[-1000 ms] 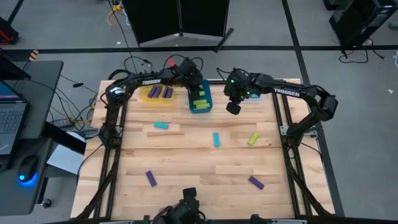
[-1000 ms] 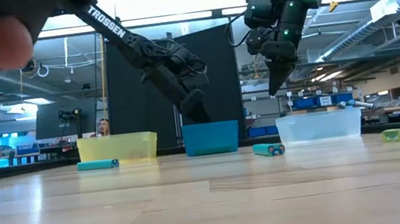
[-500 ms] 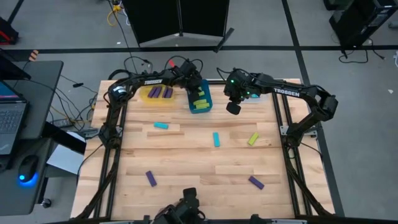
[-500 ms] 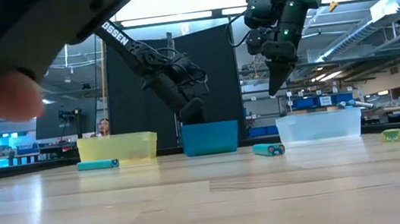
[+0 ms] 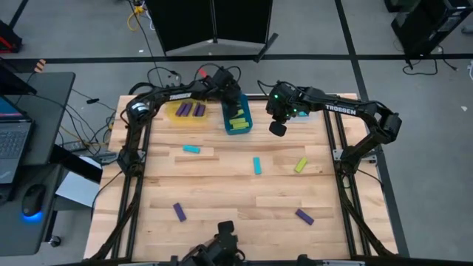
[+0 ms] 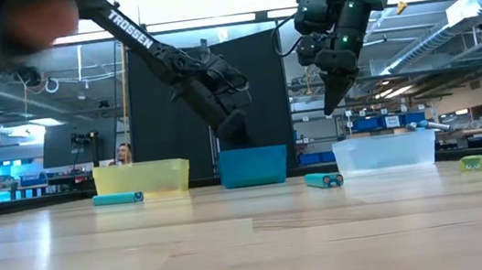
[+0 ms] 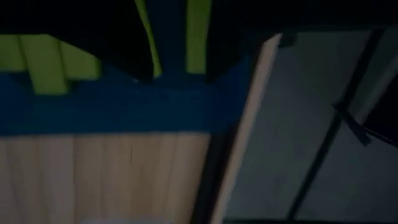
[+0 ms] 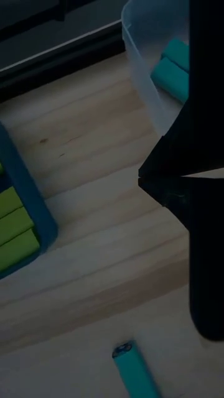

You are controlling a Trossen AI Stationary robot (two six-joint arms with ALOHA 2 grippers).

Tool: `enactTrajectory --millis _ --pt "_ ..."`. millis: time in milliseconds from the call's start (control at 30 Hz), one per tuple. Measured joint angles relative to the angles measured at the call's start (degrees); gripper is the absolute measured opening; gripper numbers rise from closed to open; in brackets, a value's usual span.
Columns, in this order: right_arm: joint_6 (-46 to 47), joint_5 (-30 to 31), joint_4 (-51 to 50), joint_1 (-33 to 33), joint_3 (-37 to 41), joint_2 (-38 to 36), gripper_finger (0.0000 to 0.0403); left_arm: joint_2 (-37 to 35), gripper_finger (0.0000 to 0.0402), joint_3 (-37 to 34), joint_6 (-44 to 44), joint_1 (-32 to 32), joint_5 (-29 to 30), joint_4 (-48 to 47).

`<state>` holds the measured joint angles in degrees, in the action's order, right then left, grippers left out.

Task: Sort blocks
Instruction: Put the violet block into the yellow bin

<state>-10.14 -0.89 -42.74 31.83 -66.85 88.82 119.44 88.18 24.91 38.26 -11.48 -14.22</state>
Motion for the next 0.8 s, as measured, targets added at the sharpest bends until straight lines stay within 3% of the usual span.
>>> enactTrajectory --millis 233,533,800 --pt "-1.0 -0.7 5.4 -0.2 2.5 0.0 0.0012 -4.9 0.0012 -2.4 -6.6 0.0 -2.8 7.1" --pt "0.4 -0.9 12.5 -1.7 5.2 0.0 0.0012 -14.1 0.0011 -21.5 -13.9 -0.2 -5.4 32.0" --pt "7.4 -1.3 15.8 -4.5 7.3 0.0 0.0014 -25.9 0.001 -38.1 -17.7 -1.8 -5.3 44.0"
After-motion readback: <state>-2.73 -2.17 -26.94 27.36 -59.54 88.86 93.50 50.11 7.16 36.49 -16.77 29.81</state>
